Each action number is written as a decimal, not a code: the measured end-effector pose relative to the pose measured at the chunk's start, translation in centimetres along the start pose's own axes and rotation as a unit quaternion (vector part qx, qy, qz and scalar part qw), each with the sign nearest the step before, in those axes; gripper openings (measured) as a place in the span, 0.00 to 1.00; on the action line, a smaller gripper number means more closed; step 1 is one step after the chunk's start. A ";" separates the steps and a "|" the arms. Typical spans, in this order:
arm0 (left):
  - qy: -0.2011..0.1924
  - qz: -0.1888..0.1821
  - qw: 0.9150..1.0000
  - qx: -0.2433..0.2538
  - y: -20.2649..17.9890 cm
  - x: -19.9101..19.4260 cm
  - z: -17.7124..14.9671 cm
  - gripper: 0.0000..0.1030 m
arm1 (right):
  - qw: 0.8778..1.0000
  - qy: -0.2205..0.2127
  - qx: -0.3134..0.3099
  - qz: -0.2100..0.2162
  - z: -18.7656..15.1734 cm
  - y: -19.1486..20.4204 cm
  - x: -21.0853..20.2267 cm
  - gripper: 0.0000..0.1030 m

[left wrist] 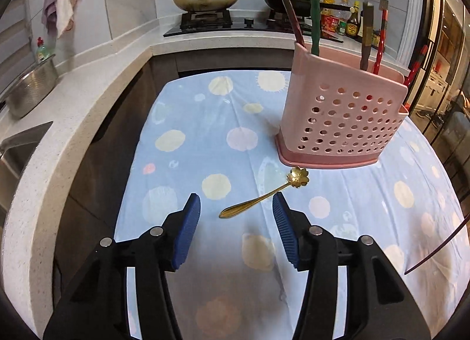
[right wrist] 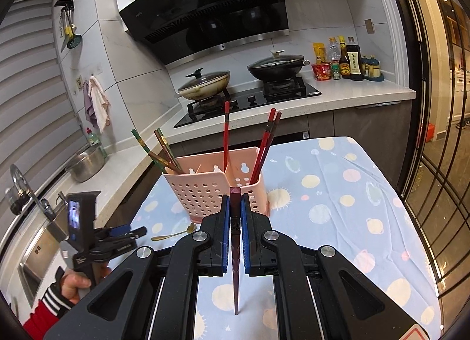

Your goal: Organize utensils

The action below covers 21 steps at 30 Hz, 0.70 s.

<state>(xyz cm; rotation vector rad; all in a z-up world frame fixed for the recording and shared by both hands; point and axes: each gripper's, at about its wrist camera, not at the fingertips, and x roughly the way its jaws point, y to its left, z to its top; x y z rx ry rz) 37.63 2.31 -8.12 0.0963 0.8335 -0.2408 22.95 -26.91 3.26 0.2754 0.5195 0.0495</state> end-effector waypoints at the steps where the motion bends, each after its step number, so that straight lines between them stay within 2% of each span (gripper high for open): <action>1: 0.004 -0.006 1.000 0.005 0.0 0.9 0.2 0.48 | 1.000 0.000 0.000 0.001 0.1 0.1 0.2 0.06; 9: 0.053 -0.033 0.998 0.021 -0.4 5.9 -0.7 0.47 | 1.000 0.005 -0.004 0.001 0.2 0.7 1.1 0.06; 11: 0.056 -0.040 0.997 0.016 -0.5 6.0 -1.3 0.43 | 1.000 0.003 -0.008 -0.003 0.2 0.9 1.0 0.06; 13: 0.056 -0.043 0.997 0.017 -1.0 5.6 -2.1 0.33 | 1.000 0.003 -0.010 -0.005 0.2 1.0 1.0 0.06; 17: 0.054 -0.045 0.997 0.027 -2.3 4.4 -3.8 0.28 | 1.000 0.002 -0.008 -0.010 0.7 0.9 1.3 0.06; 21: 0.055 -0.064 0.996 0.006 -2.6 3.3 -4.6 0.21 | 1.000 -0.003 -0.014 -0.014 1.3 1.2 1.6 0.06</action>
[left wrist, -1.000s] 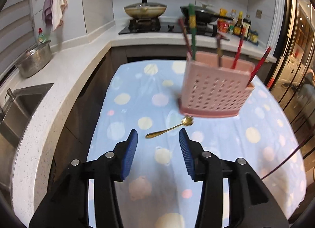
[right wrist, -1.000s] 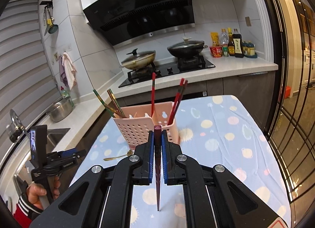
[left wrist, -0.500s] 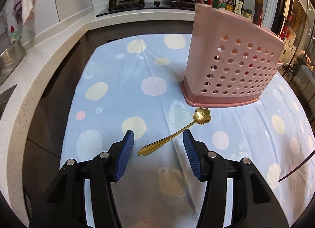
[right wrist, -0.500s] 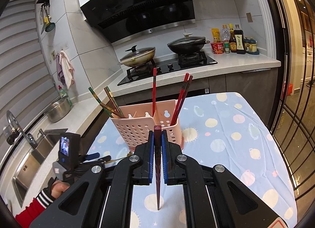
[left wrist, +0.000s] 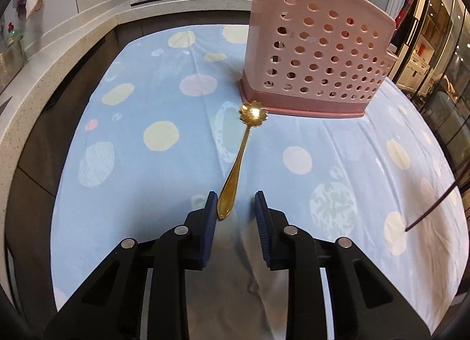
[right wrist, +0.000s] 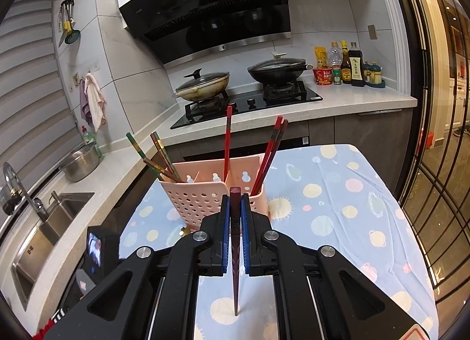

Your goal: Organize utensils

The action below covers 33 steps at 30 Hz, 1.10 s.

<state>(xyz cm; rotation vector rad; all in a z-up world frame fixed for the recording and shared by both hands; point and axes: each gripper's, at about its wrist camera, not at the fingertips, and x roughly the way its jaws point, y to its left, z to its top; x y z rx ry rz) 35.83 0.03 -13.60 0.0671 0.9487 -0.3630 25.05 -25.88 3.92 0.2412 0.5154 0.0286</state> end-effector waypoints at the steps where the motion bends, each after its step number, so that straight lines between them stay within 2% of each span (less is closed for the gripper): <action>1: 0.001 -0.004 1.000 -0.005 -0.1 -0.1 -0.2 0.21 | 1.000 -0.001 -0.001 0.000 0.2 0.0 0.1 0.07; 6: -0.012 -0.018 0.999 -0.037 0.0 -1.0 -0.2 0.22 | 1.000 -0.007 -0.001 0.004 0.6 0.1 0.3 0.06; 9: -0.006 -0.020 0.998 -0.057 0.3 -0.5 0.4 0.21 | 1.000 -0.009 0.000 0.006 0.8 0.1 0.4 0.06; 11: 0.006 -0.026 0.997 -0.067 0.6 0.2 0.6 0.19 | 1.000 -0.009 0.001 0.007 0.8 0.1 0.4 0.07; 12: 0.009 -0.024 0.997 -0.069 0.6 0.5 0.5 0.15 | 1.000 -0.009 0.002 0.007 0.8 0.0 0.5 0.07; 15: 0.003 -0.016 0.998 -0.068 0.4 0.5 0.2 0.14 | 1.000 -0.008 0.002 0.007 0.8 -0.1 0.5 0.07; 16: 0.003 -0.016 0.997 -0.071 0.4 0.5 0.1 0.10 | 1.000 -0.008 0.002 0.007 0.8 -0.1 0.5 0.06; 19: 0.001 -0.017 0.997 -0.075 0.3 0.2 -0.1 0.10 | 1.000 -0.008 0.002 0.007 0.7 -0.2 0.4 0.07; 26: -0.031 -0.011 0.997 -0.066 -0.8 -3.2 0.2 0.09 | 1.000 -0.007 0.005 0.010 0.4 -0.4 0.3 0.07; 28: -0.041 -0.013 0.997 -0.064 -0.9 -4.5 0.5 0.05 | 1.000 -0.008 0.005 0.012 0.3 -0.3 0.1 0.07; 29: -0.045 -0.011 0.997 -0.060 -1.0 -5.1 0.6 0.00 | 1.000 -0.008 0.005 0.014 0.3 -0.3 0.0 0.07; 33: -0.054 -0.009 0.997 -0.053 -1.3 -6.4 1.2 0.01 | 1.000 -0.012 0.008 0.018 0.2 -0.3 -0.6 0.07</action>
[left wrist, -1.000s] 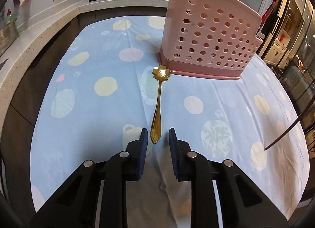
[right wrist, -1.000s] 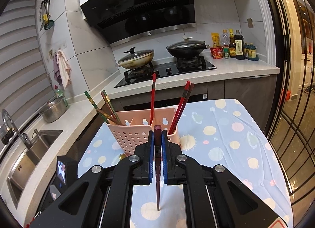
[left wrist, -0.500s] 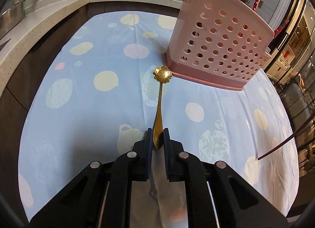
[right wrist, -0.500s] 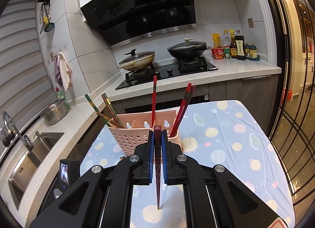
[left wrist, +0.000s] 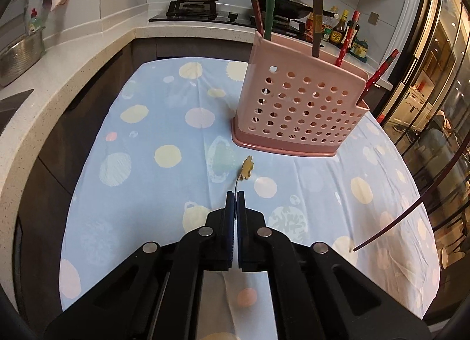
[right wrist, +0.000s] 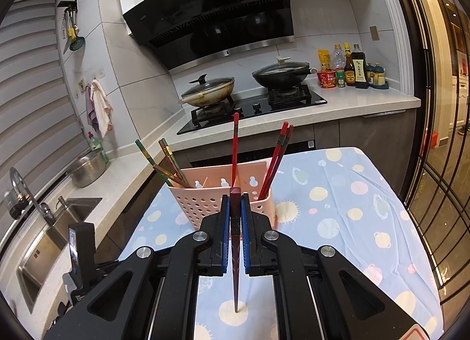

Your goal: Organize utensils

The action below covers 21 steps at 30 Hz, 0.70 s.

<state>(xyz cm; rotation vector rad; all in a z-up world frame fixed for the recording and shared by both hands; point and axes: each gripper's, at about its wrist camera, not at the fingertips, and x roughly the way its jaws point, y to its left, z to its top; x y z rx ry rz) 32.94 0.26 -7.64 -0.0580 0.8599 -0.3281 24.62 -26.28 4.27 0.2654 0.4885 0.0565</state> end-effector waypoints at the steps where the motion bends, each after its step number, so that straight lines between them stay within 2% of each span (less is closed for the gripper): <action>1: -0.002 0.002 1.000 0.001 -0.1 -0.2 0.1 0.01 | 1.000 -0.001 0.000 0.001 0.0 0.0 -0.2 0.07; 7: -0.006 0.009 1.000 0.012 -1.1 -2.4 0.5 0.01 | 1.000 -0.006 -0.006 0.001 0.3 0.0 -1.1 0.07; 12: -0.017 0.004 0.999 0.041 -3.3 -5.6 1.6 0.01 | 1.000 -0.021 -0.014 0.000 1.7 0.2 -1.7 0.06; 21: -0.037 -0.010 0.995 0.089 -7.1 -9.4 5.2 0.01 | 0.997 -0.065 -0.036 0.002 6.2 1.3 -1.9 0.06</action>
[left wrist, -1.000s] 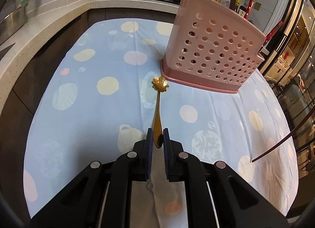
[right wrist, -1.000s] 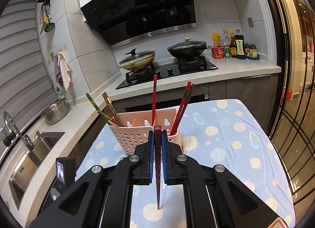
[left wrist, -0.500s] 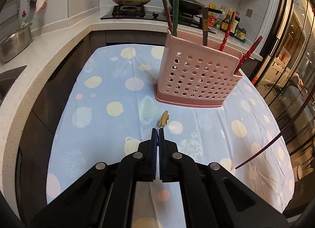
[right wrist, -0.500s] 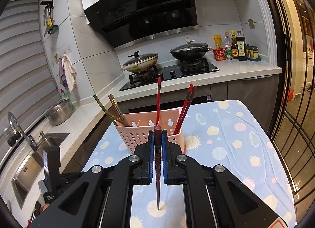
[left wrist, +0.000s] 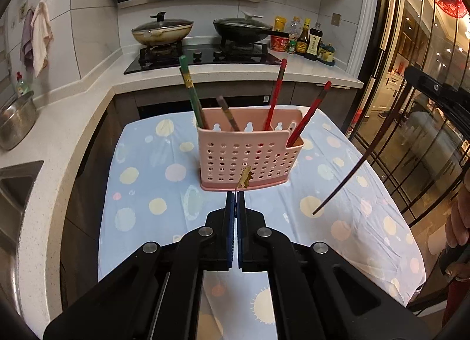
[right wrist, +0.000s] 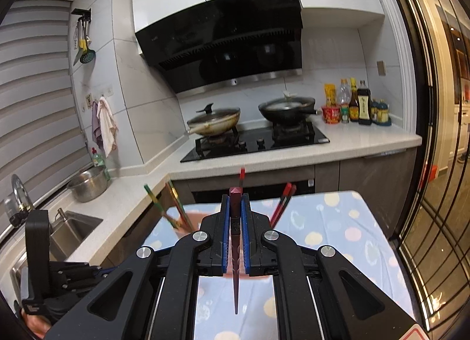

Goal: Organize utensils
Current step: 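Lift the spoon and chopstick up over the pink holder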

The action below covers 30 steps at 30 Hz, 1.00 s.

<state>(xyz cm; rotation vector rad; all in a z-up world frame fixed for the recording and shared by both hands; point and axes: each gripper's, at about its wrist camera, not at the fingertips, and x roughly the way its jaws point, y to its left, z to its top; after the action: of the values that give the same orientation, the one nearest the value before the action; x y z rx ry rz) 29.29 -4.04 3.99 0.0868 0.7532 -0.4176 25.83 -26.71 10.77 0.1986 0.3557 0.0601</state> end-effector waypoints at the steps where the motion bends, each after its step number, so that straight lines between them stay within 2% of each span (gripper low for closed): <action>1: -0.003 0.000 1.000 0.005 -0.3 -0.2 0.6 0.01 | 1.000 -0.005 0.000 0.002 0.7 0.0 0.2 0.06; 9: -0.029 0.008 0.999 0.040 -2.6 -0.9 6.2 0.01 | 0.998 -0.060 -0.001 0.005 6.3 0.4 2.0 0.06; 14: -0.017 0.020 0.998 0.049 -3.0 1.0 9.0 0.01 | 0.997 -0.081 0.000 0.009 8.6 0.9 4.2 0.06; 21: -0.011 0.026 0.999 0.033 -2.3 4.0 10.6 0.01 | 0.998 -0.054 -0.011 0.011 7.6 1.9 8.9 0.07; 30: 0.000 0.030 0.999 0.023 -1.8 6.7 12.0 0.01 | 1.000 -0.015 -0.005 0.010 5.5 1.4 12.3 0.07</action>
<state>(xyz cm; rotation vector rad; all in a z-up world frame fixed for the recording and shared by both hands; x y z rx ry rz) 40.67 -10.68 8.30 0.1516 0.7403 -0.3783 39.23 -25.20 11.92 0.1924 0.3232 0.0787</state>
